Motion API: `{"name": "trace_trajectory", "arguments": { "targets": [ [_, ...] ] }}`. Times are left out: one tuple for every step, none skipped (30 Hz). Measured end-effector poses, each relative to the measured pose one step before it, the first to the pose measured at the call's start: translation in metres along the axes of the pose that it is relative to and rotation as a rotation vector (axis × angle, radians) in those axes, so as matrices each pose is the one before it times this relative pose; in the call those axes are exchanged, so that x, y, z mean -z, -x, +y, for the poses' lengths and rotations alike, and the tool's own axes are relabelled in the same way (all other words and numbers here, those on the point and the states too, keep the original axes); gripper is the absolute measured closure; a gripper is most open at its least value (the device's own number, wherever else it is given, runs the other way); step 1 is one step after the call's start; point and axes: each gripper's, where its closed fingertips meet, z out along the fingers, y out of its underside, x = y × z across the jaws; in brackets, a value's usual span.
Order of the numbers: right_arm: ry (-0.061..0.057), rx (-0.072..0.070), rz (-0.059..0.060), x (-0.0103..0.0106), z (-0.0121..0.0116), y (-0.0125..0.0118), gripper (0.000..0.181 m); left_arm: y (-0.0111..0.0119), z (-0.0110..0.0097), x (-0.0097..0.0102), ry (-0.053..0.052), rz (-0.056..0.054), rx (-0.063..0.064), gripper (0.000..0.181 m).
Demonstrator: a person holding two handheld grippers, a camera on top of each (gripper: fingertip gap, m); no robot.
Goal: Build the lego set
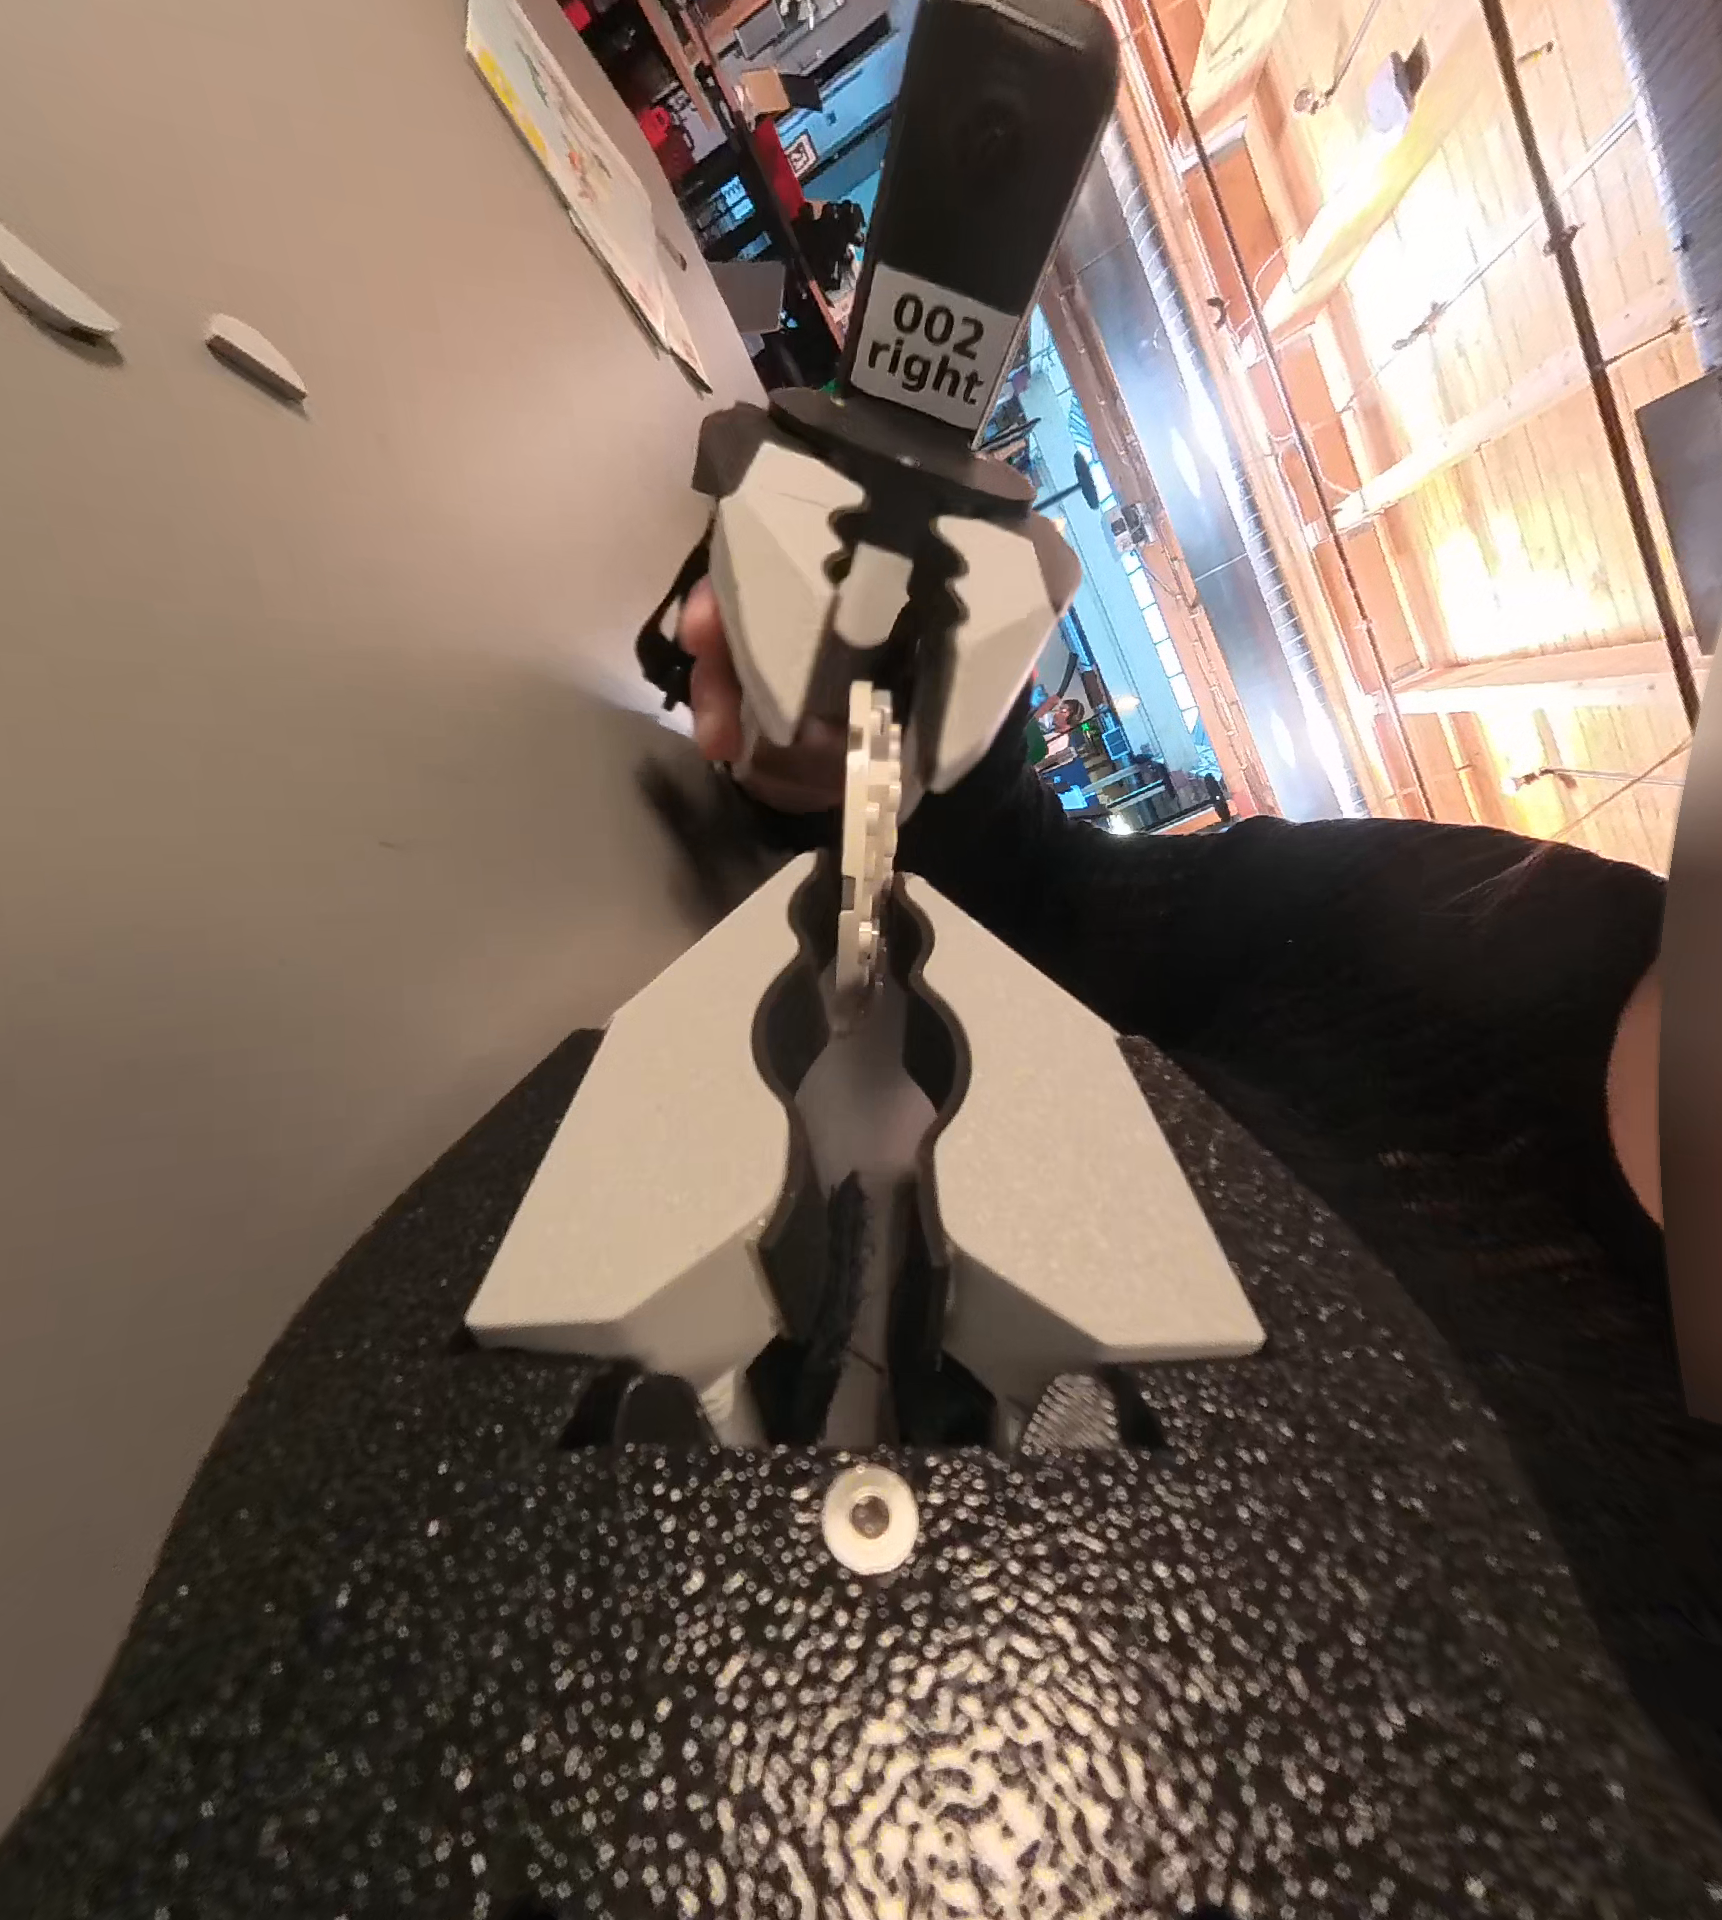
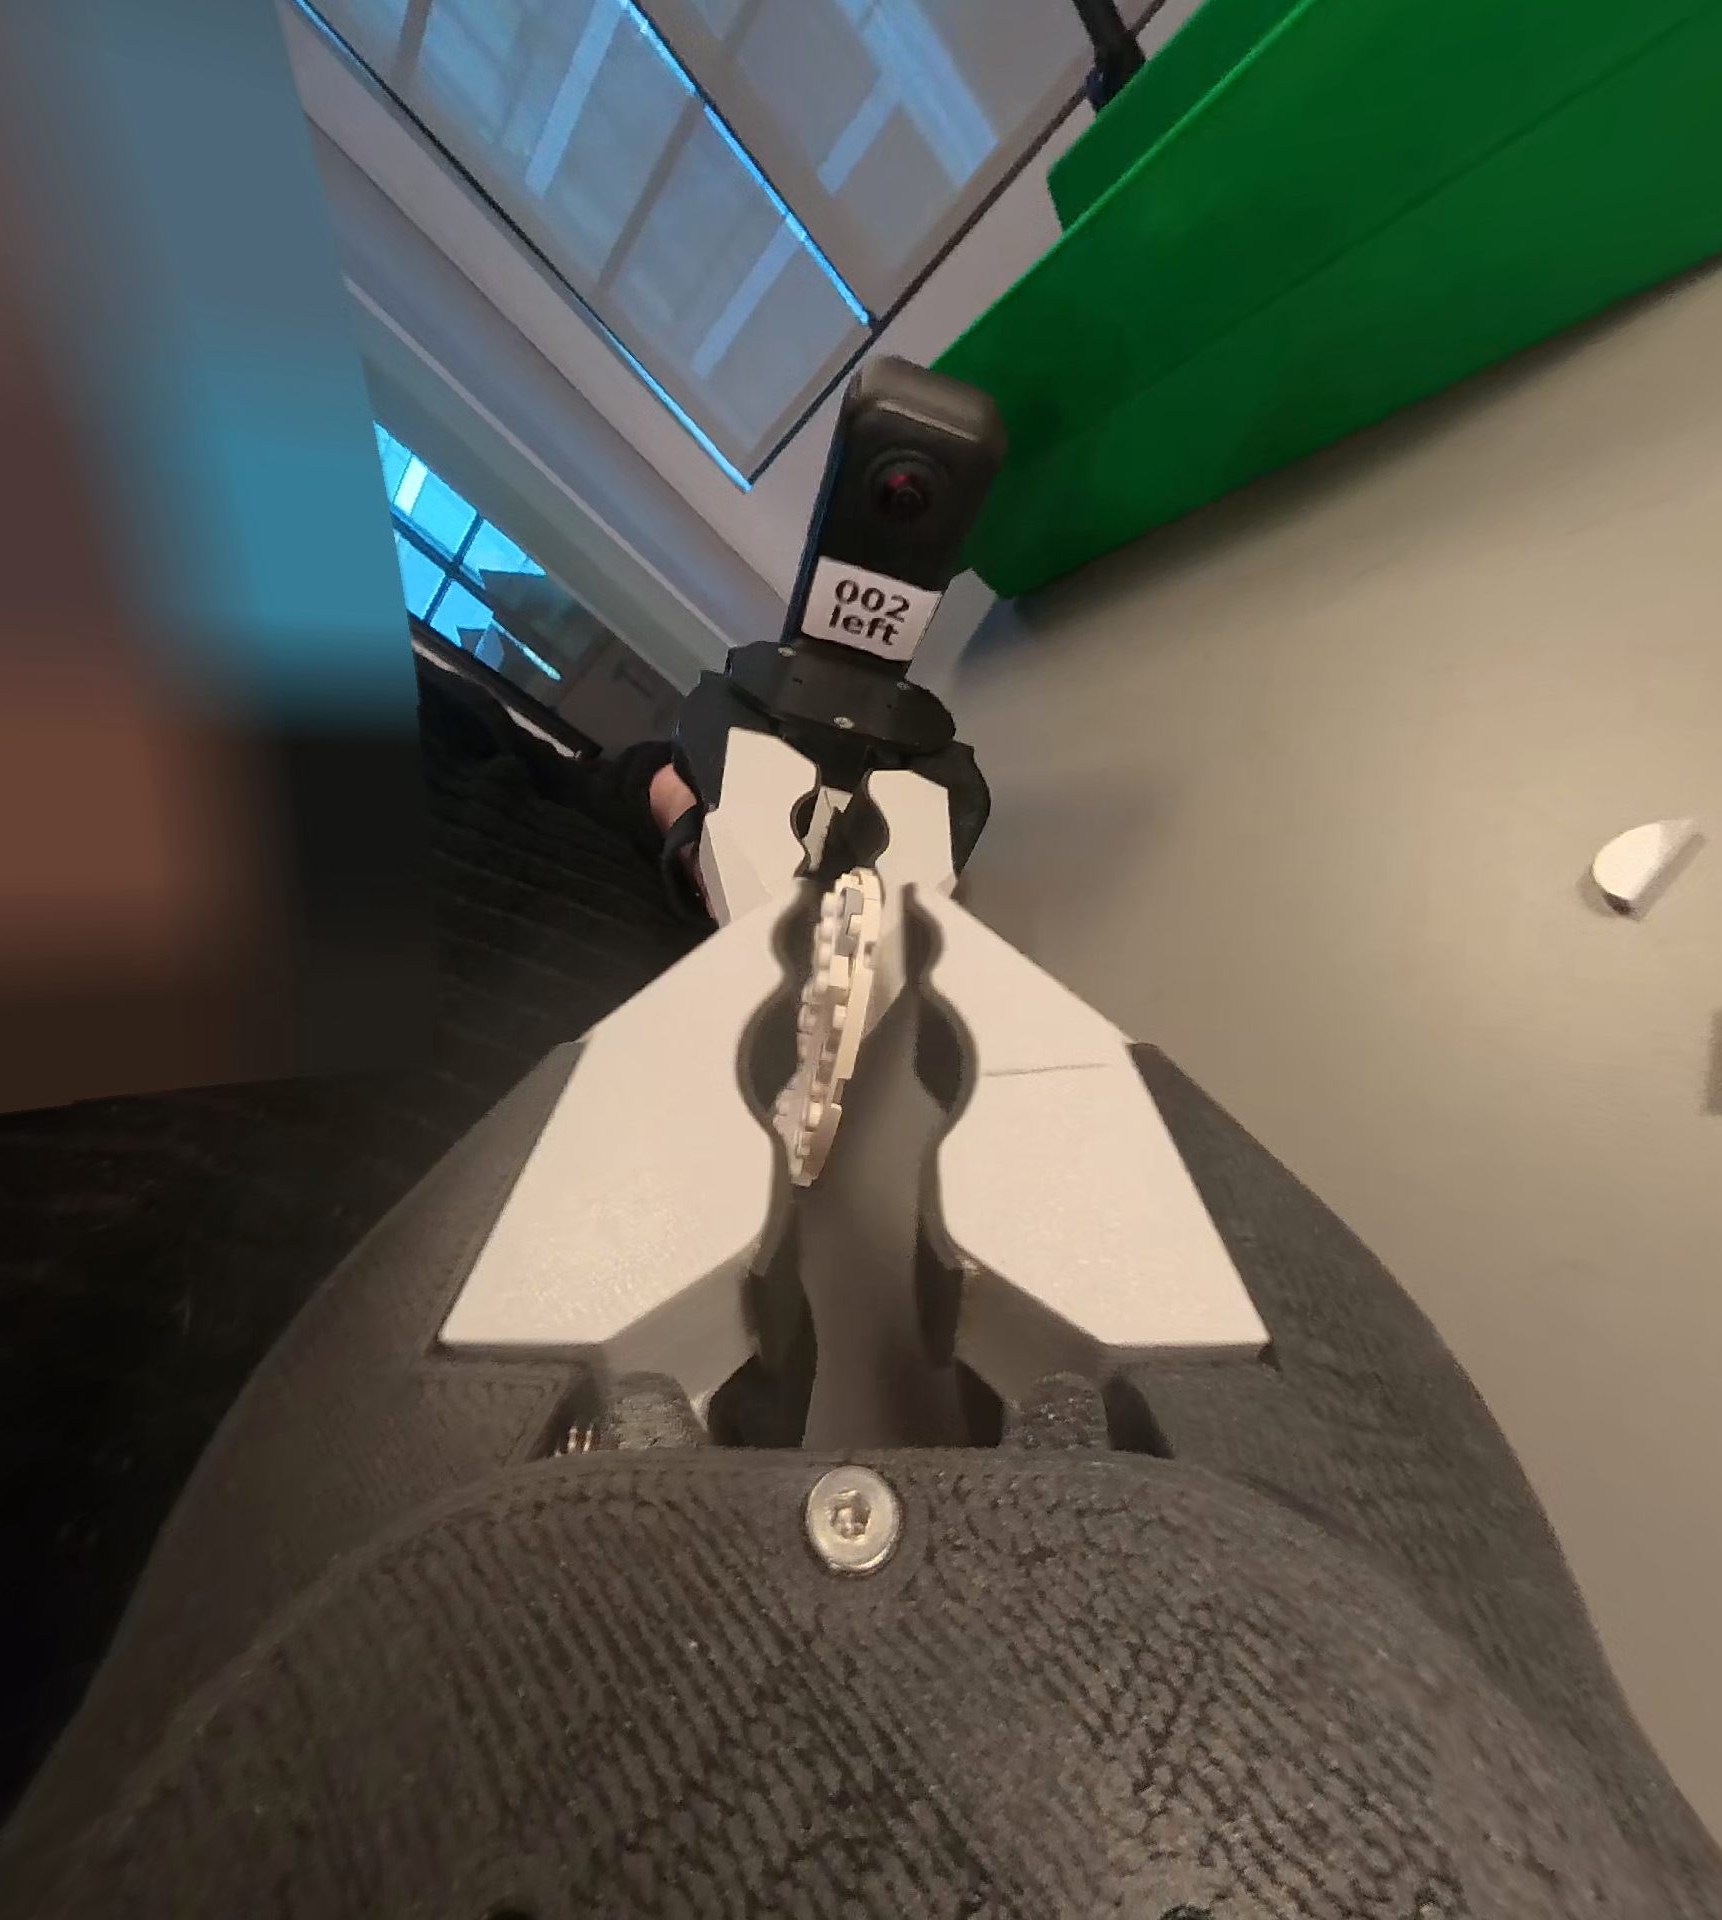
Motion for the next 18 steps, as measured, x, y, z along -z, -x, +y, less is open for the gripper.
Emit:
{"name": "trace_trajectory", "arguments": {
  "targets": [
    [0.0033,0.002,-0.0013,-0.00048,0.00072,0.00025,0.163,-0.00082,0.00025,0.0,0.0007,0.0034,-0.0043,0.175],
    [-0.0021,0.0008,-0.0024,0.00014,-0.00003,0.00008,0.16,-0.00092,-0.00024,0.00019,-0.0029,0.0039,-0.0055,0.175],
    [-0.0064,-0.0024,-0.0063,0.00077,-0.00081,0.00056,0.161,-0.00043,-0.00029,0.00031,-0.0024,0.0025,-0.0023,0.175],
    [-0.0097,-0.0054,-0.0075,0.00125,-0.00141,0.00061,0.161,-0.00039,-0.00026,0.00017,-0.0017,0.0034,0.0008,0.175],
    [-0.0112,-0.0042,-0.0049,0.00139,-0.00155,0.00038,0.163,-0.00001,-0.00024,0.00014,-0.0016,0.0014,0.0025,0.175],
    [-0.0061,-0.0012,-0.0017,0.00126,-0.00079,0.00012,0.165,0.00001,-0.00011,0.00002,-0.0001,0.0011,0.0017,0.175],
    [0.001,0.0005,-0.0001,0.00069,0.00028,-0.00006,0.167,-0.00013,0.00011,0.00007,0.0005,0.0004,-0.0008,0.175],
    [0.0043,0.0019,-0.0013,0.00023,0.00074,0.00048,0.169,0.00008,0.00027,-0.00016,0.0017,-0.001,-0.001,0.175],
    [0.0037,0.0027,-0.0018,-0.00011,0.00071,0.0007,0.17,0.00001,0.00043,-0.00029,0.0031,-0.0004,-0.0011,0.175],
    [0.0023,0.0026,-0.0005,-0.00026,0.00041,0.00044,0.173,-0.00012,0.00032,-0.00014,0.0021,0.0005,-0.0012,0.175],
    [0.0004,0.0019,0.0021,-0.00013,-0.00007,-0.00012,0.175,0.00038,-0.00033,0.00003,-0.0018,-0.0019,0.0007,0.175],
    [0.0021,0.0004,0.0017,0.00007,0.00004,-0.00009,0.175,0.00045,0.00014,0.00004,0.0007,-0.0027,0.0003,0.175],
    [0.0042,0.0009,0.0017,0.00005,0.0002,-0.00011,0.176,0.00092,0.00001,-0.00017,-0.0002,-0.0071,-0.0026,0.175],
    [0.0064,0.0035,0.0014,0.00014,0.00041,0.0001,0.176,0.00046,0.00061,-0.00025,0.0035,-0.0052,-0.004,0.175],
    [0.0085,0.0038,-0.0019,0.00026,0.00062,0.00075,0.176,0.00021,0.00062,-0.00041,0.0033,-0.0046,-0.0054,0.175],
    [0.0045,0.0028,-0.0011,0.00018,0.00029,0.00048,0.177,-0.00015,0.00027,-0.0002,0.0015,-0.0006,-0.004,0.175],
    [-0.0006,-0.0038,0.0,-0.00002,-0.00008,-0.00017,0.177,-0.00012,-0.00008,0.0001,-0.0007,0.0026,0.0015,0.175],
    [-0.0083,-0.0108,0.0011,-0.00044,-0.00076,-0.00073,0.177,-0.00028,-0.00115,0.00045,-0.0064,0.0058,0.0067,0.175]
  ]
}}
